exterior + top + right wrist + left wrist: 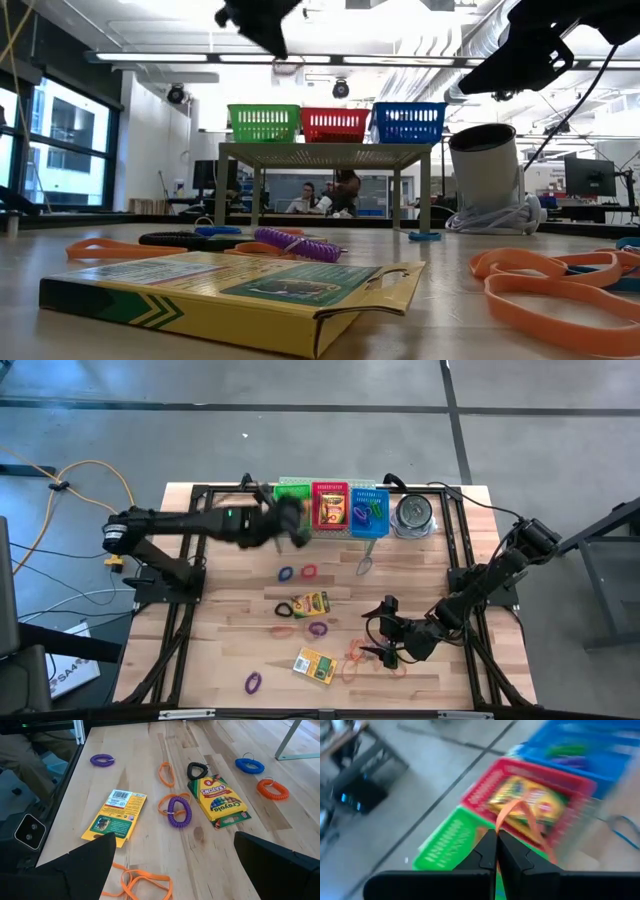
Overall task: Pick & Place Office Desk Supplies
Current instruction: Put the orange rubber band into the green bin on the shelf
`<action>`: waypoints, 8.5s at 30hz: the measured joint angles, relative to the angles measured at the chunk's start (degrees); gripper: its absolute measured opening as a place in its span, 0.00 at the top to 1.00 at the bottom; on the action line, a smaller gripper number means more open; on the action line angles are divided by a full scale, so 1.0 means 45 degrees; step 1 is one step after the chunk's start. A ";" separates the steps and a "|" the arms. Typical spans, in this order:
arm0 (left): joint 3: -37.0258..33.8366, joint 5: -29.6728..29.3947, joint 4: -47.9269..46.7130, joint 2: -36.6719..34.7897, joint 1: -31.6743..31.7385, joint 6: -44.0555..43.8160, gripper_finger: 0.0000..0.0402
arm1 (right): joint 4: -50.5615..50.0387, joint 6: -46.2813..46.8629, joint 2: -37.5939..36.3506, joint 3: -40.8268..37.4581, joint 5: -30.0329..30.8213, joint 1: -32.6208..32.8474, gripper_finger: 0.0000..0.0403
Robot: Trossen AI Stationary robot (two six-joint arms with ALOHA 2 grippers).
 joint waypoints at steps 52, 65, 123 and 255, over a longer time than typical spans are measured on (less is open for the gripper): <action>0.0663 0.4134 -0.2125 0.0101 0.1188 -0.0671 0.67 | 0.0486 0.0260 0.1059 0.0005 -0.0639 -0.0413 0.02; -0.0333 0.6793 -0.8408 0.0049 -0.3066 -0.4340 0.67 | 0.0041 0.1743 0.1059 0.0005 -0.1143 -0.0374 0.02; -0.3548 0.6137 -0.3973 0.0049 -0.6677 -0.6726 0.67 | -0.5492 1.1888 0.1821 0.0053 -0.7417 0.1703 0.09; -0.3606 0.7084 1.3948 0.4677 -0.4992 -0.1311 0.58 | 0.2055 -0.1457 -0.0219 0.0010 0.2560 -0.0748 0.99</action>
